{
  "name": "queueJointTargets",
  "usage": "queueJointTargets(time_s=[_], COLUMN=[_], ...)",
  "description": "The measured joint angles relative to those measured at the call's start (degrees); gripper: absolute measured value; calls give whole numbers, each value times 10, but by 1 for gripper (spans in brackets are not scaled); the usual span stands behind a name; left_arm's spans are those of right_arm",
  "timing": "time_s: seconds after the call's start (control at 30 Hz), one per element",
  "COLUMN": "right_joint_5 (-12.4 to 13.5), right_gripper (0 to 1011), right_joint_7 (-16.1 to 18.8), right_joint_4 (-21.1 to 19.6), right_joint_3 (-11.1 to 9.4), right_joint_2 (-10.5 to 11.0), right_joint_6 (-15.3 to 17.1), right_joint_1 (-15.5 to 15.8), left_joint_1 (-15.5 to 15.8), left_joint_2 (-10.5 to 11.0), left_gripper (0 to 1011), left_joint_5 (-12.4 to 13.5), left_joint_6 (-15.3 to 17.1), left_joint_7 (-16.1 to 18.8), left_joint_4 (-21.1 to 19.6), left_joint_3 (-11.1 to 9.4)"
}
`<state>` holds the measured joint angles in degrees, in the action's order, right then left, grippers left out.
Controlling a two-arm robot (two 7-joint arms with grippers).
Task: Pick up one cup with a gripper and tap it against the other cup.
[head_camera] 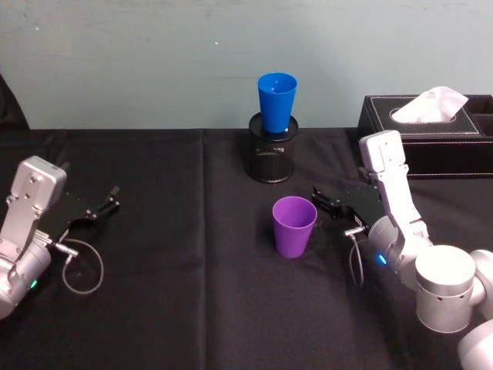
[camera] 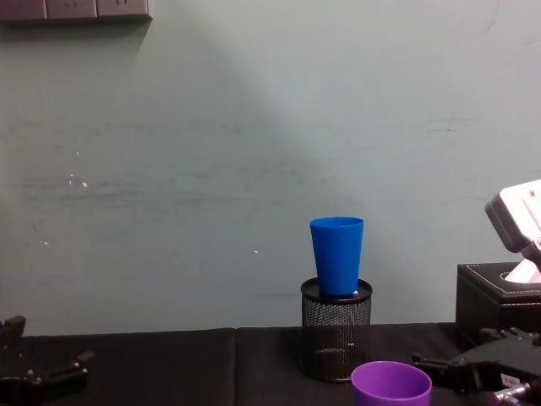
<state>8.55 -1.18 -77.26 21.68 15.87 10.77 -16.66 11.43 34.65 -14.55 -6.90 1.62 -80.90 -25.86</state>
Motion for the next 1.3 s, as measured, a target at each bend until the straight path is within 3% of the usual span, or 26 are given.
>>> queueJointTargets(time_s=[1.3], right_joint_5=[0], right_gripper=[1003], right_joint_7=[-1], right_joint_4=[-1], right_joint_3=[0], right_joint_2=[1], right_joint_6=[0], right_joint_1=[1], left_joint_1=[0], left_joint_2=[0], left_gripper=[1000], left_joint_5=[0], left_joint_6=[0], left_joint_7=[0], left_joint_4=[0], left_joint_3=[0])
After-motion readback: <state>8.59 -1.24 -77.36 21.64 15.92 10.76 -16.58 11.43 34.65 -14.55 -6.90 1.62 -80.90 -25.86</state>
